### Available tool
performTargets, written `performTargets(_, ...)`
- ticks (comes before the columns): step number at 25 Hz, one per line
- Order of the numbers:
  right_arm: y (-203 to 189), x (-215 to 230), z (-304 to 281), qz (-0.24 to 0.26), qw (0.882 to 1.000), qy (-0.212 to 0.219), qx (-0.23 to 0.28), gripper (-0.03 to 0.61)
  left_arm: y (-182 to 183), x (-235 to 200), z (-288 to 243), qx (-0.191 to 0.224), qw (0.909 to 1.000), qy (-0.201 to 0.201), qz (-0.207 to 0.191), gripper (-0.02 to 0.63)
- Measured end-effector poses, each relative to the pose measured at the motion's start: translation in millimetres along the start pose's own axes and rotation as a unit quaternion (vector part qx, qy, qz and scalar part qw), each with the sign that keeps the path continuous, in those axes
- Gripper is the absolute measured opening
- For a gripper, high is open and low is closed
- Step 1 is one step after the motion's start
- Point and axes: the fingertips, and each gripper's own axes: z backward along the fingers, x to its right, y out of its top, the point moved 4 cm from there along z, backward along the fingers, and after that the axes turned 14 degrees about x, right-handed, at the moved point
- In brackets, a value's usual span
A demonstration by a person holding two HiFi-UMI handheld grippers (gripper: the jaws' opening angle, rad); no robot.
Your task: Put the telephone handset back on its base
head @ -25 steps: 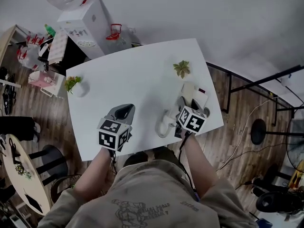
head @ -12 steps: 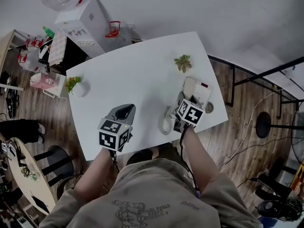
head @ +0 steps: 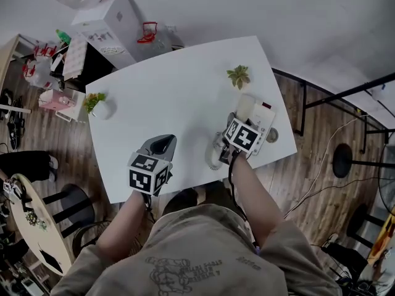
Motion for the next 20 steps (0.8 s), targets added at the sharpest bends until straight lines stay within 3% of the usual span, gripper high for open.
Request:
performTargets(8,17.0,7.3,17.9,0.022,0.999,0.038,0.009,0.288,7.4,-0.3,4.6,0.018,0.9998,0.012,0.000,0.000)
performTargets(13,46.9,2.8,40.0,0.064,0.992,0.100,0.032,0.262,30.1,-0.7,7.6,0.047,0.9986,0.024,-0.009,0.000)
performTargets(16,72.1,-7.5,58.5,0.065,0.985,0.149,0.056,0.193,50.4,-1.3,9.7,0.071,0.9968,0.033,-0.017,0.000)
performTargets(20,109.5,-29.8,91.1,0.062,0.971,0.211,0.089,0.176,81.4,-4.7,19.7,0.111,0.9921,0.046,-0.034,0.000)
